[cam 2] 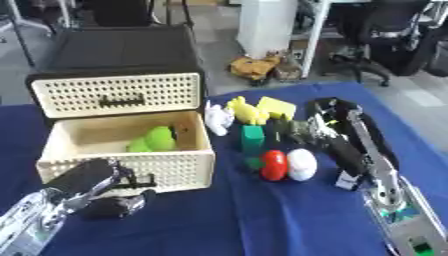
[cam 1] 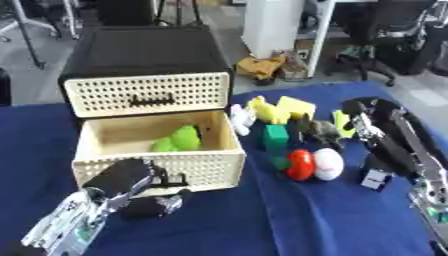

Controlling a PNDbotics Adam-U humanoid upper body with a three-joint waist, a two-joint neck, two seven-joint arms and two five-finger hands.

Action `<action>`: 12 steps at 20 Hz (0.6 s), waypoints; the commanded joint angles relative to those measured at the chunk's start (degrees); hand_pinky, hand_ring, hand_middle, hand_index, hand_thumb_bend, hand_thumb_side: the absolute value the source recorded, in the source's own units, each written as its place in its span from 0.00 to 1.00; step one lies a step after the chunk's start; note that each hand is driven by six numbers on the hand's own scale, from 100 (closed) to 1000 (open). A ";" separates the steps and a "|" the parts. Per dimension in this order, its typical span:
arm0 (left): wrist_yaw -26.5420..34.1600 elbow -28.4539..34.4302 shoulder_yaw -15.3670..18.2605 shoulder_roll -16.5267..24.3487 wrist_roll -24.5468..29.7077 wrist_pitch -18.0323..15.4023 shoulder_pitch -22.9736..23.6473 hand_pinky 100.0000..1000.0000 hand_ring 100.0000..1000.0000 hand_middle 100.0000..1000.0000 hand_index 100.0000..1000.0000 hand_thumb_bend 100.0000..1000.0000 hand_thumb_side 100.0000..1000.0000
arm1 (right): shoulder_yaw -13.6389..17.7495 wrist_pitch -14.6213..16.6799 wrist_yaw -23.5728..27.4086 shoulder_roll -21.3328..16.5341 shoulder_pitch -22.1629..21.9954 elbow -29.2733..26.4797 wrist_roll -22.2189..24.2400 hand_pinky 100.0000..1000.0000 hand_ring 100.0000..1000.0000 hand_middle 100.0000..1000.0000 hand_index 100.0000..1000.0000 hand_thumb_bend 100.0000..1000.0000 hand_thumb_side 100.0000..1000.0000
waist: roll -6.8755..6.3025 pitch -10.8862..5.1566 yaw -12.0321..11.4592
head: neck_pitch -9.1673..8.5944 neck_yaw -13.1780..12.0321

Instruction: Pick up objects from table and place into drawer.

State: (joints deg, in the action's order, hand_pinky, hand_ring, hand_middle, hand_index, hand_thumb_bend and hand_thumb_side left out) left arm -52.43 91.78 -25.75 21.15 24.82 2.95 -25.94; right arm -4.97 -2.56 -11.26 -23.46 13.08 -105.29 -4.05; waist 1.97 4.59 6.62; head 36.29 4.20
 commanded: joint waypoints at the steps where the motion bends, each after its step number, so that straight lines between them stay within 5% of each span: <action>1: 2.17 3.14 -1.12 0.13 1.26 -0.21 0.01 0.00 0.00 0.00 0.59 0.28 1.00 | 0.58 0.08 0.03 -1.14 0.45 -0.82 -0.09 0.37 0.50 0.58 0.70 0.00 0.72 | -0.05 -0.60 0.08 | 0.52 0.20; 12: 4.10 6.87 -0.94 0.86 2.85 0.83 1.41 0.00 0.00 0.00 0.60 0.28 1.00 | 0.59 0.08 0.00 -1.17 0.37 -0.80 -0.08 0.37 0.50 0.58 0.70 0.00 0.73 | -0.12 -0.68 -0.03 | 0.64 0.40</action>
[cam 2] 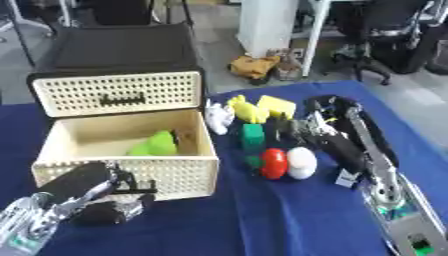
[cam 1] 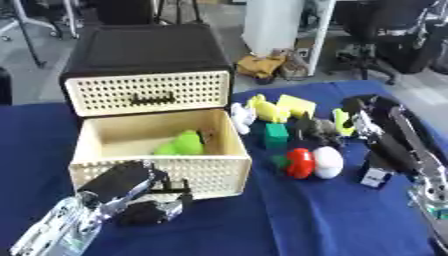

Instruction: Pick up objects from table and place into drawer.

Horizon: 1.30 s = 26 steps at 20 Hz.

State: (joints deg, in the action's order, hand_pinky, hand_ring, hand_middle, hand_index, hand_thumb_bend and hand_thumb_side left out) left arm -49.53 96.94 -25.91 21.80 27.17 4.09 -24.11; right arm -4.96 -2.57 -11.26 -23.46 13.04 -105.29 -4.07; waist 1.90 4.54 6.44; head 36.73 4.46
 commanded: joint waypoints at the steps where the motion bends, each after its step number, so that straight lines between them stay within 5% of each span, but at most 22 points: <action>1: 1.21 2.10 -0.70 0.16 0.36 -0.40 -0.17 0.00 0.00 0.00 0.69 0.26 1.00 | 0.60 0.09 0.00 -1.17 0.40 -0.80 -0.08 0.37 0.50 0.58 0.70 0.00 0.73 | -0.02 -0.65 0.06 | 0.21 0.19; 15: -0.42 7.69 1.33 1.27 -1.79 -0.10 1.84 0.00 0.00 0.00 0.82 0.24 1.00 | 0.70 0.05 -0.04 -1.22 0.39 -0.87 -0.19 0.37 0.50 0.58 0.70 0.00 0.72 | 0.15 -0.70 -0.42 | 0.18 0.46; 26: 4.86 11.07 6.97 1.23 -9.44 3.34 3.66 0.00 0.00 0.00 0.69 0.14 1.00 | 1.09 -0.14 -0.30 -1.55 0.40 -0.53 -0.54 0.37 0.50 0.58 0.70 0.00 0.72 | 0.32 -0.60 -0.85 | 0.04 0.88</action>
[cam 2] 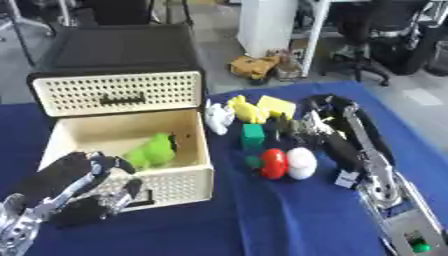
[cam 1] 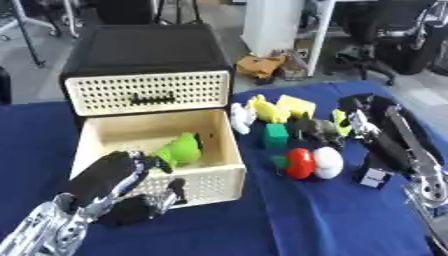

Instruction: Pick up objects from table and place into drawer.

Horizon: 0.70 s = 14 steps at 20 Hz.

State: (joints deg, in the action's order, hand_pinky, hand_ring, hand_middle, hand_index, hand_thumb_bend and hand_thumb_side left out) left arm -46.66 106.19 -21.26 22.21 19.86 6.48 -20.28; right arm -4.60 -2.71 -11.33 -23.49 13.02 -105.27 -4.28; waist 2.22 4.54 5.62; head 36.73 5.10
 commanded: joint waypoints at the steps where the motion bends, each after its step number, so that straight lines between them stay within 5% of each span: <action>1: 2.97 2.17 3.11 0.73 -3.12 1.33 0.08 0.00 0.00 0.00 0.68 0.14 1.00 | 0.74 -0.04 -0.29 -1.60 0.40 -0.39 -0.33 0.37 0.50 0.58 0.70 0.00 0.72 | 0.02 -0.58 -0.08 | 0.04 0.26; 8: 9.68 4.13 9.64 -0.19 -9.83 5.17 0.69 0.00 0.00 0.00 0.66 0.16 1.00 | -0.12 0.27 -2.15 -3.05 1.04 1.73 2.11 0.38 0.52 0.61 0.75 0.00 0.73 | 0.21 -0.57 -0.69 | 0.14 0.74; 14: 15.22 2.70 10.90 -0.40 -15.04 6.00 0.79 0.00 0.00 0.00 0.66 0.16 1.00 | -2.55 1.38 -5.48 -5.06 3.32 6.11 7.36 0.40 0.55 0.66 0.78 0.00 0.74 | 0.40 -0.56 -1.13 | 0.19 0.98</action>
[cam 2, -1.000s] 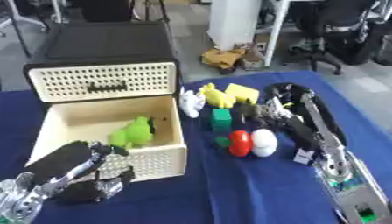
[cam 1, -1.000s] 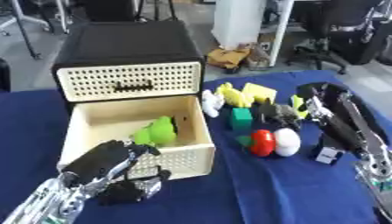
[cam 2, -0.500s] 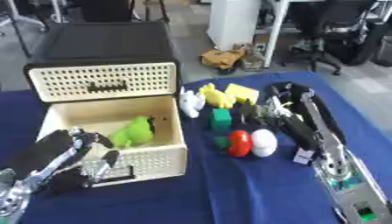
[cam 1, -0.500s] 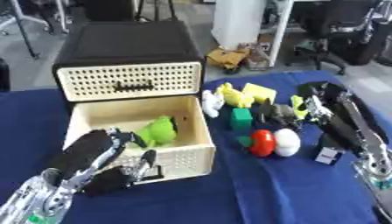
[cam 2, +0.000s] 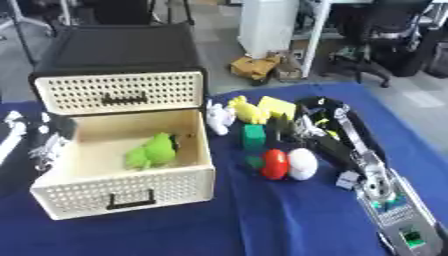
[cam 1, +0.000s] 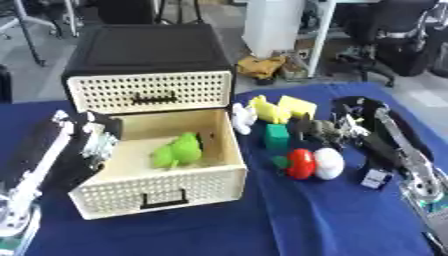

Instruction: Pick up objects from table and place into drawer.

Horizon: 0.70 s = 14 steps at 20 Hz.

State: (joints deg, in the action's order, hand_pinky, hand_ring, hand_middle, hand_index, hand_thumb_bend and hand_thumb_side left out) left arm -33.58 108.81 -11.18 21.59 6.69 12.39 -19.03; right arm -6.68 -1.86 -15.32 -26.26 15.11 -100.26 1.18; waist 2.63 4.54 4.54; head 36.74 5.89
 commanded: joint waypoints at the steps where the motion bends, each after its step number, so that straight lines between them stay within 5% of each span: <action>1: 2.98 -0.21 0.80 0.26 -2.35 0.03 -0.47 0.00 0.00 0.00 0.66 0.16 1.00 | -0.59 0.80 -1.91 -2.39 1.52 1.66 2.65 0.40 0.55 0.66 0.78 0.00 0.74 | -0.01 -0.57 -0.07 | 0.20 0.19; 7: 4.98 -0.99 0.77 0.39 -3.24 -0.32 -0.51 0.00 0.00 0.00 0.66 0.16 1.00 | -0.61 1.65 -2.81 -2.51 2.08 2.95 4.32 0.40 0.55 0.66 0.78 0.00 0.74 | -0.01 -0.58 -0.10 | 0.21 0.17; 8: 5.17 -1.11 0.75 0.17 -3.17 -0.24 -0.48 0.00 0.00 0.00 0.66 0.15 1.00 | -0.85 1.84 -2.98 -2.76 2.34 3.23 4.49 0.48 0.64 0.73 0.81 0.00 0.74 | 0.10 -0.56 -0.35 | 0.21 0.40; 14: 8.30 -1.61 1.00 -0.57 -2.80 0.15 -0.34 0.00 0.00 0.00 0.66 0.15 1.00 | -7.74 5.12 -7.65 -3.89 6.67 10.78 9.19 0.52 0.70 0.78 0.84 0.00 0.78 | -0.06 -0.71 -1.04 | 0.45 0.84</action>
State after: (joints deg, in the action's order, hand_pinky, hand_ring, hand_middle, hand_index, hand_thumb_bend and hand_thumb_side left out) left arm -25.93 106.70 -10.87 20.63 3.94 12.42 -18.79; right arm -13.59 2.60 -21.71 -28.62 20.75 -90.46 9.41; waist 2.62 4.54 3.47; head 36.78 6.65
